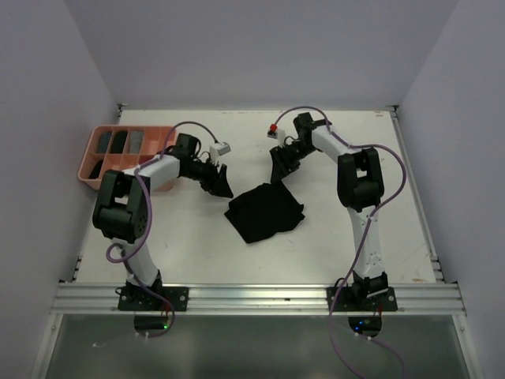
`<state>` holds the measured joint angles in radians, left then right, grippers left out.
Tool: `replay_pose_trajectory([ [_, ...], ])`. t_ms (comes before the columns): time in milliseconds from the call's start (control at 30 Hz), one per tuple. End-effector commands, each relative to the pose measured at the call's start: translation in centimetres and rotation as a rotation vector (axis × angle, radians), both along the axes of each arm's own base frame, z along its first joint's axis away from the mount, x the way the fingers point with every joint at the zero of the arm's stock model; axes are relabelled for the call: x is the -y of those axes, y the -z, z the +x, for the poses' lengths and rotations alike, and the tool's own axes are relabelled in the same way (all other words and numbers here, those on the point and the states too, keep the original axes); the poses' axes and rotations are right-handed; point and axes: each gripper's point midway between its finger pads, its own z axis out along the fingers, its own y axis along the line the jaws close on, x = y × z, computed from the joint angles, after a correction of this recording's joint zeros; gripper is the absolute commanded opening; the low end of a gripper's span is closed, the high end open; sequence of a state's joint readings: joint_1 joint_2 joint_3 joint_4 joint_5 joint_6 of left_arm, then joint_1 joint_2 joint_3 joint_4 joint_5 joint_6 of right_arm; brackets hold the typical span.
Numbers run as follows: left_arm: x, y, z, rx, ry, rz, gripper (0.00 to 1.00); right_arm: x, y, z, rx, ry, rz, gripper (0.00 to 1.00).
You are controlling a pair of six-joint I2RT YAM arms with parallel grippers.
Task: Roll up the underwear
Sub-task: Flatten the underwear
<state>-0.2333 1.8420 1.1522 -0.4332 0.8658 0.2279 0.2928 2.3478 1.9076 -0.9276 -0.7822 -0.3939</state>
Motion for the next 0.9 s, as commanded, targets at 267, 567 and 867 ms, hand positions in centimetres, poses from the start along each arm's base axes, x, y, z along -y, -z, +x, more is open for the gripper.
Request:
replay_pose_trajectory([
  [267, 1.3, 0.4, -0.4, -0.075, 0.053, -0.087, 0.65, -0.6, -1.0, -0.8, -0.028, -0.060, 0.054, 0.47],
  [567, 2.7, 1.0, -1.5, -0.041, 0.108, -0.024, 0.40, -0.8, -2.1, -0.7, -0.007, -0.063, 0.074, 0.21],
  [867, 2.2, -0.4, 0.7, 0.066, 0.059, 0.040, 0.04, -0.9, -5.3, -1.1, 0.042, -0.074, 0.118, 0.00],
])
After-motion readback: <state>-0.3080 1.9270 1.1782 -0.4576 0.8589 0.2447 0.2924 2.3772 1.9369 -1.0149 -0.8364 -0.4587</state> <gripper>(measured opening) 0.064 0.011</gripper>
